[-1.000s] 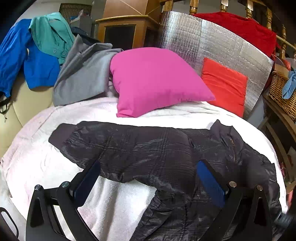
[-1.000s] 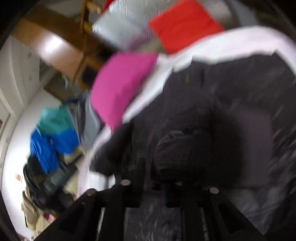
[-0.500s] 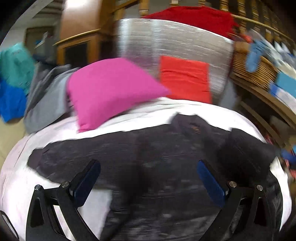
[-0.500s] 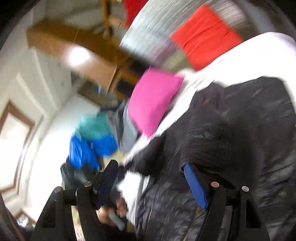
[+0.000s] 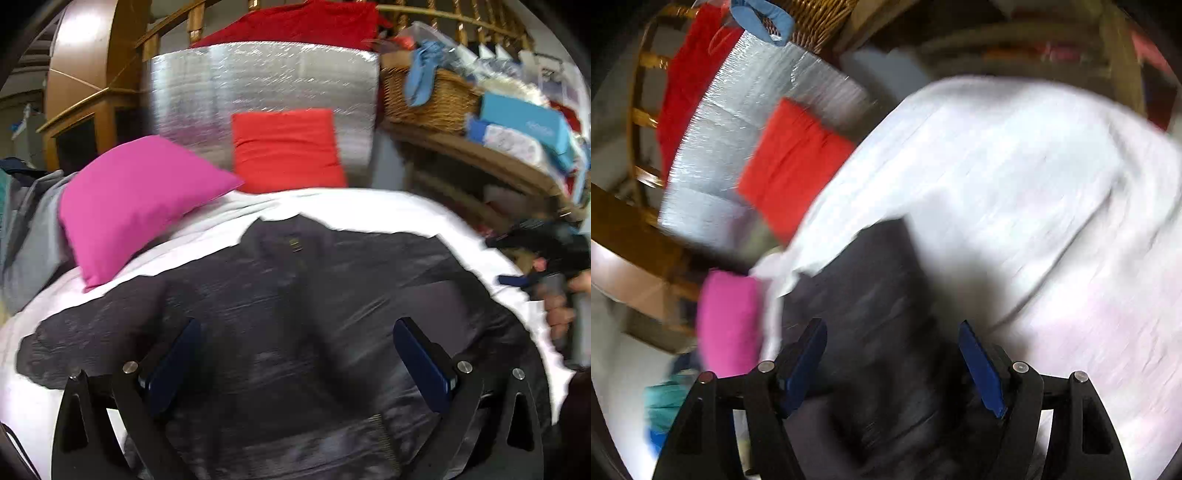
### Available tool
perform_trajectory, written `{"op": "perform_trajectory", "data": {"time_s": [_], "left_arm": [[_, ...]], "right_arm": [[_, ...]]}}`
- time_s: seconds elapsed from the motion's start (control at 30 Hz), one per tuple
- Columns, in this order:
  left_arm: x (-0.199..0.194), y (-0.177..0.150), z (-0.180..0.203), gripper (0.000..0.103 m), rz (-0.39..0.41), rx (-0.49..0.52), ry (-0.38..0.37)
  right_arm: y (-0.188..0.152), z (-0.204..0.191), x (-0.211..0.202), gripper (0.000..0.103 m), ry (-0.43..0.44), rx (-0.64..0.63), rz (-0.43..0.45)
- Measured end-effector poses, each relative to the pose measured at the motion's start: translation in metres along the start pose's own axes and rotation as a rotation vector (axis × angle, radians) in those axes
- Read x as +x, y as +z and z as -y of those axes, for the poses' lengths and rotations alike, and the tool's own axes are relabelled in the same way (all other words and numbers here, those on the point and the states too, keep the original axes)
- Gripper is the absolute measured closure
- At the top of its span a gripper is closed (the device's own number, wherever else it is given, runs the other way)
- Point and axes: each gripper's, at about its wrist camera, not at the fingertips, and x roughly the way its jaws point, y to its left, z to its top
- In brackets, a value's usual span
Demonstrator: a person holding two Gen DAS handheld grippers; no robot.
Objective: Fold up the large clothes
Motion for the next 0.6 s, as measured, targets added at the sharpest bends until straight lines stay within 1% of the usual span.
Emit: {"op": "perform_trajectory", "data": {"time_s": [0.03, 0.07, 0.13, 0.17, 0.2, 0.23, 0.27, 0.33, 0.37, 0.4, 0.47, 0.5, 0.53, 0.57, 0.6], "left_arm": [[0.001, 0.0, 0.007, 0.0, 0.001, 0.007, -0.025], [0.002, -0.001, 0.014, 0.0, -0.006, 0.019, -0.053], [0.008, -0.004, 0.025, 0.0, -0.031, 0.043, -0.069], [0.013, -0.007, 0.03, 0.0, -0.048, 0.057, -0.065], [0.019, -0.009, 0.034, 0.0, -0.073, 0.072, -0.053], [0.027, -0.012, 0.037, 0.0, -0.105, 0.08, -0.029], [0.035, -0.014, 0.037, 0.0, -0.136, 0.077, -0.012], [0.051, -0.019, 0.031, 0.0, -0.194, 0.032, -0.001], [0.057, -0.022, 0.025, 0.0, -0.223, 0.005, 0.0], [0.063, -0.024, 0.02, 0.003, -0.25, -0.032, -0.019], [0.068, -0.028, 0.011, 0.016, -0.279, -0.086, -0.057], [0.07, -0.03, 0.007, 0.031, -0.299, -0.114, -0.081], [0.072, -0.031, 0.004, 0.045, -0.311, -0.138, -0.105], [0.073, -0.033, -0.001, 0.049, -0.324, -0.175, -0.144], [0.073, -0.034, -0.004, 0.05, -0.327, -0.198, -0.156]], "right_arm": [[0.001, 0.001, 0.011, 0.027, -0.025, -0.025, -0.027], [0.0, 0.0, 0.019, 0.027, -0.029, -0.03, -0.05], [-0.004, 0.005, 0.036, 0.028, -0.011, -0.042, -0.132], [-0.006, 0.002, 0.046, 0.037, -0.013, -0.069, -0.174], [-0.01, -0.002, 0.051, 0.044, -0.047, -0.107, -0.186], [-0.014, -0.009, 0.053, 0.062, -0.091, -0.168, -0.192], [-0.018, -0.014, 0.053, 0.07, -0.103, -0.194, -0.19], [-0.02, -0.027, 0.04, 0.079, -0.11, -0.232, -0.146], [-0.018, -0.032, 0.029, 0.081, -0.104, -0.242, -0.11], [-0.017, -0.038, 0.016, 0.082, -0.096, -0.254, -0.06], [-0.016, -0.05, 0.0, 0.082, -0.092, -0.278, 0.01], [-0.014, -0.05, -0.003, 0.082, -0.097, -0.276, 0.028], [-0.013, -0.048, -0.001, 0.082, -0.113, -0.274, 0.026], [-0.013, -0.045, 0.009, 0.083, -0.147, -0.27, 0.0], [-0.012, -0.036, 0.022, 0.084, -0.208, -0.26, -0.036]]}}
